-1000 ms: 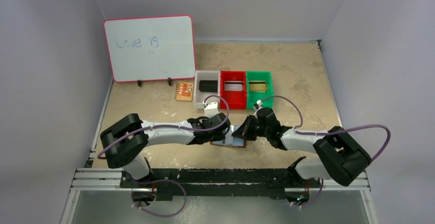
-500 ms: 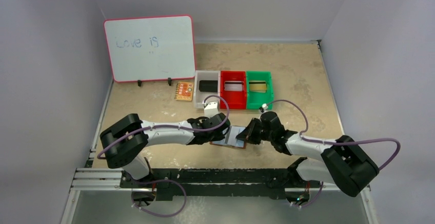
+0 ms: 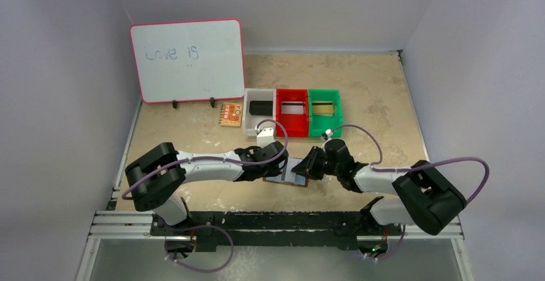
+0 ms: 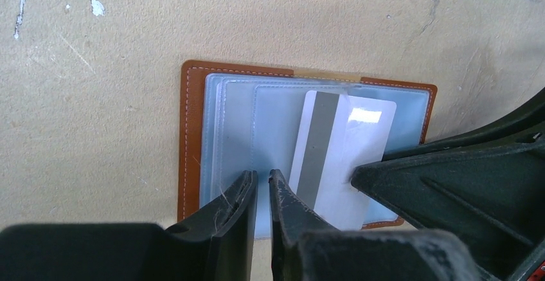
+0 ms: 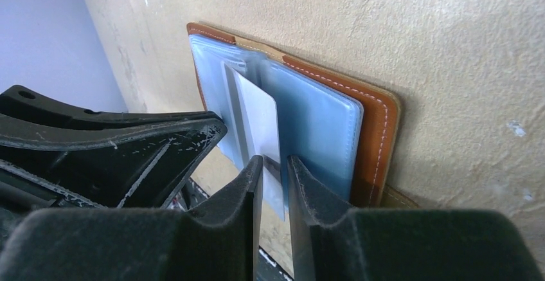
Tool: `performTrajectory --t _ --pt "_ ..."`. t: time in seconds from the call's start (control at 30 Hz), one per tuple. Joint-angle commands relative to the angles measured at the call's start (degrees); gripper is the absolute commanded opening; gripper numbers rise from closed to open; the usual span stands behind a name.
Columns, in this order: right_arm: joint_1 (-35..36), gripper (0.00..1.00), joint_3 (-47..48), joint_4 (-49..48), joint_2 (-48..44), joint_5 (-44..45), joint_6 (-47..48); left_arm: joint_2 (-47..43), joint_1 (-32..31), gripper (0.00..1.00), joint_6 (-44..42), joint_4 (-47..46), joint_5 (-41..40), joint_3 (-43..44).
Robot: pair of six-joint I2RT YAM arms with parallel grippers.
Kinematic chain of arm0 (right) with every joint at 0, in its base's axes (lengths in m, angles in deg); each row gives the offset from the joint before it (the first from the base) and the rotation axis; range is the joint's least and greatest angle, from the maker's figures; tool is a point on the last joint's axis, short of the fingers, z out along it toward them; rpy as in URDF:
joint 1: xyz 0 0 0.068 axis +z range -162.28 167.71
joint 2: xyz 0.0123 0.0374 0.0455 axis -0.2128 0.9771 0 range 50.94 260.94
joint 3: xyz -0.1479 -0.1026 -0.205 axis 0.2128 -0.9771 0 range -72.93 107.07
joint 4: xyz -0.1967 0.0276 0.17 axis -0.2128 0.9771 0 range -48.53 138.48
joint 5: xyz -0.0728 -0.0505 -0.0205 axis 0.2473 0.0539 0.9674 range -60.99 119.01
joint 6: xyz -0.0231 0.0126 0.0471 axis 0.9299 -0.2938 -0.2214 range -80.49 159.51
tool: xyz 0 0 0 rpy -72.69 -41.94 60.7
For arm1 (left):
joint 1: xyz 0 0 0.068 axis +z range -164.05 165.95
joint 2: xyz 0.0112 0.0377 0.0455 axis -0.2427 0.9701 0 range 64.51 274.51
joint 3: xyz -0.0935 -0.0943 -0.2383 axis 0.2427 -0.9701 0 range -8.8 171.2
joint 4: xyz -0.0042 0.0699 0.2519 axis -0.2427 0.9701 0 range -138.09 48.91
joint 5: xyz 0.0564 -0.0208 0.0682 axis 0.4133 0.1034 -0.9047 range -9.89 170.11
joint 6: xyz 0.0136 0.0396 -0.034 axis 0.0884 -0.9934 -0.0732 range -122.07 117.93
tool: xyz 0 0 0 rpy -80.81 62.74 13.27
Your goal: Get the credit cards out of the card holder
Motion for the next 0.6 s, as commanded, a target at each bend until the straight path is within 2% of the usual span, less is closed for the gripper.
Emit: performTrajectory --t 0.0,0.07,0.33,0.57 --pt "-0.3 0.23 1.2 -3.1 0.6 -1.5 0.0 1.6 0.0 0.13 -1.5 3.3 1.1 -1.3" --pt "-0.3 0.22 1.1 -3.6 1.2 -1.7 0.1 1.6 0.0 0.12 -1.5 3.4 1.0 -1.3" --pt "-0.3 0.03 1.0 -0.8 -0.3 0.0 0.4 1.0 0.0 0.12 -1.5 4.1 0.3 -1.2" --pt "-0.3 0.00 1.1 6.0 -5.9 3.2 1.2 0.5 0.0 0.12 -1.1 3.9 -0.1 -1.2"
